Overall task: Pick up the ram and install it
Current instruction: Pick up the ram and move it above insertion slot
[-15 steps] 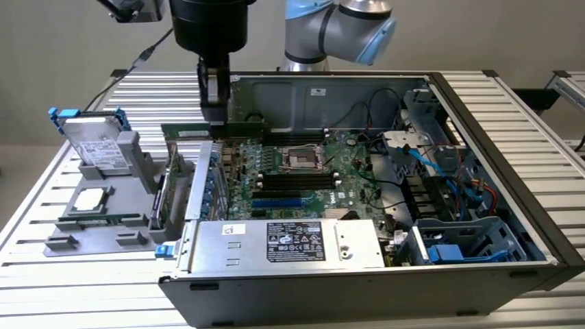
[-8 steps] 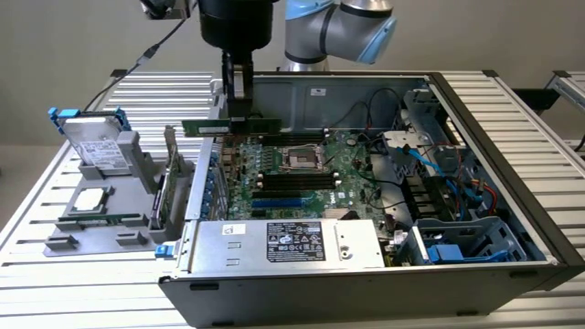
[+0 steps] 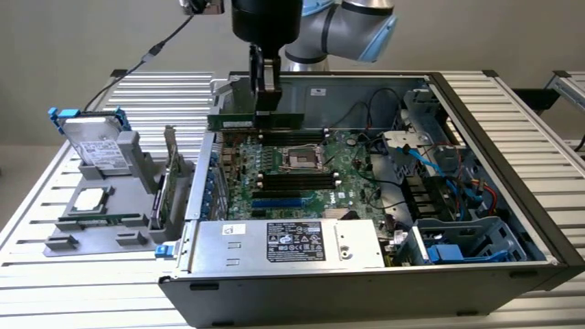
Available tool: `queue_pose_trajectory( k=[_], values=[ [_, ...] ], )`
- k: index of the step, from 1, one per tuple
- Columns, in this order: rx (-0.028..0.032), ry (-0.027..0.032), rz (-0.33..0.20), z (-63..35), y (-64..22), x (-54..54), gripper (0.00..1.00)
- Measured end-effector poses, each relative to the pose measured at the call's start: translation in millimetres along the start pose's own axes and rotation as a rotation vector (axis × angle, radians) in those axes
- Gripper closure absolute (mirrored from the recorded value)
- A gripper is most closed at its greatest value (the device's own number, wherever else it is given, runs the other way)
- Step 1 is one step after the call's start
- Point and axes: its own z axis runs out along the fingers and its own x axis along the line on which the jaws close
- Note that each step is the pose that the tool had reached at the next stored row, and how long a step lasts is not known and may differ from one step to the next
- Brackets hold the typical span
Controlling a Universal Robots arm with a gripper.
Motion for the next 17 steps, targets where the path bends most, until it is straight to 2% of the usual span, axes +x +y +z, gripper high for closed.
queue_pose_trajectory(
  k=[5,10,14,17],
  values=[
    [-0.0008,0.0087,0.001,2.2,-22.5,-9.7,0.86],
    [-0.0012,0.0131,0.001,6.6,-42.4,-20.9,0.86],
    [0.0004,0.0140,0.002,9.8,-52.5,-23.1,0.86],
    [0.0020,0.0141,0.006,13.5,-57.1,-22.9,0.86]
  ],
)
